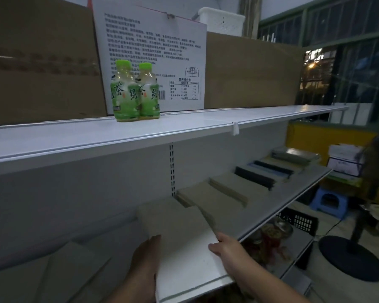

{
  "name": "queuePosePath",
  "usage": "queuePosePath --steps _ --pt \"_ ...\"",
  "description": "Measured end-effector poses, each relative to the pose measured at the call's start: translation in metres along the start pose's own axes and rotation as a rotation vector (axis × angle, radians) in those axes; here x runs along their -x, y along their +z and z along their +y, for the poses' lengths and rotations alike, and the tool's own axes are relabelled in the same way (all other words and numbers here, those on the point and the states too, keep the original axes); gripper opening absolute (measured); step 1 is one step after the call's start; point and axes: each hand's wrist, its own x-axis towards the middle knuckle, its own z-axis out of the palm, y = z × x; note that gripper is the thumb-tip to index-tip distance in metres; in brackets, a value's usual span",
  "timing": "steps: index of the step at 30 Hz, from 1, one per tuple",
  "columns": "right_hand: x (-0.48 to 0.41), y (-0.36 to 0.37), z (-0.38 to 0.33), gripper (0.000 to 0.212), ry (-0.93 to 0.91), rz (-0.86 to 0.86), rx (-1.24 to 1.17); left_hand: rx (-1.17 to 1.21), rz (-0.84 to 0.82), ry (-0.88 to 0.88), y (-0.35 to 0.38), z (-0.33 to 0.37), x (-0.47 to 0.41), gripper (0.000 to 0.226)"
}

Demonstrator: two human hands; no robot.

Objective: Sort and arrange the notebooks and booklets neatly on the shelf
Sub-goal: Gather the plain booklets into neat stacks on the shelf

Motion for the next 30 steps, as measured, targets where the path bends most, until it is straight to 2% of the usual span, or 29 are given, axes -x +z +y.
queuePosePath --steps 4,6,9,12,15,18,20,22,26,30 --pt "-0.032 -0.011 -0.018 0.04 -0.049 0.032 -0.024 0.021 -0.01 0.013 0.025 0.015 -0.035 0.023" --pt "-0.044 -0.023 -0.032 0.039 -0.072 0.071 -0.018 -0.02 0.005 0.025 0.047 0.02 -0.055 0.023" --pt "-0.058 -0.047 -0.05 0.044 -0.093 0.133 0.009 -0.074 0.024 0.028 0.079 0.023 -0.077 0.035" --pt "-0.068 -0.07 -0.06 0.042 -0.085 0.18 -0.017 -0.109 -0.045 0.026 0.103 0.022 -0.084 0.03" --pt "-0.081 -0.095 -0.063 0.034 -0.06 0.214 -0.016 -0.013 -0.128 -0.046 0.127 0.018 -0.092 0.034" --pt "-0.101 -0.129 -0.064 0.043 -0.018 0.224 -0.04 0.044 -0.229 -0.113 0.151 0.016 -0.101 0.027" --pt "-0.115 -0.154 -0.064 0.042 0.01 0.209 0.004 0.038 -0.27 -0.111 0.167 0.015 -0.103 0.023" --pt "-0.128 -0.178 -0.065 0.041 0.022 0.162 0.056 -0.017 -0.226 -0.114 0.188 0.016 -0.109 0.019" --pt "-0.161 -0.227 -0.071 0.043 0.074 0.097 0.101 -0.001 -0.246 -0.197 0.232 0.016 -0.123 0.023" --pt "-0.197 -0.268 -0.094 0.039 0.122 0.084 0.387 0.112 -0.223 -0.221 0.279 0.015 -0.131 0.027"
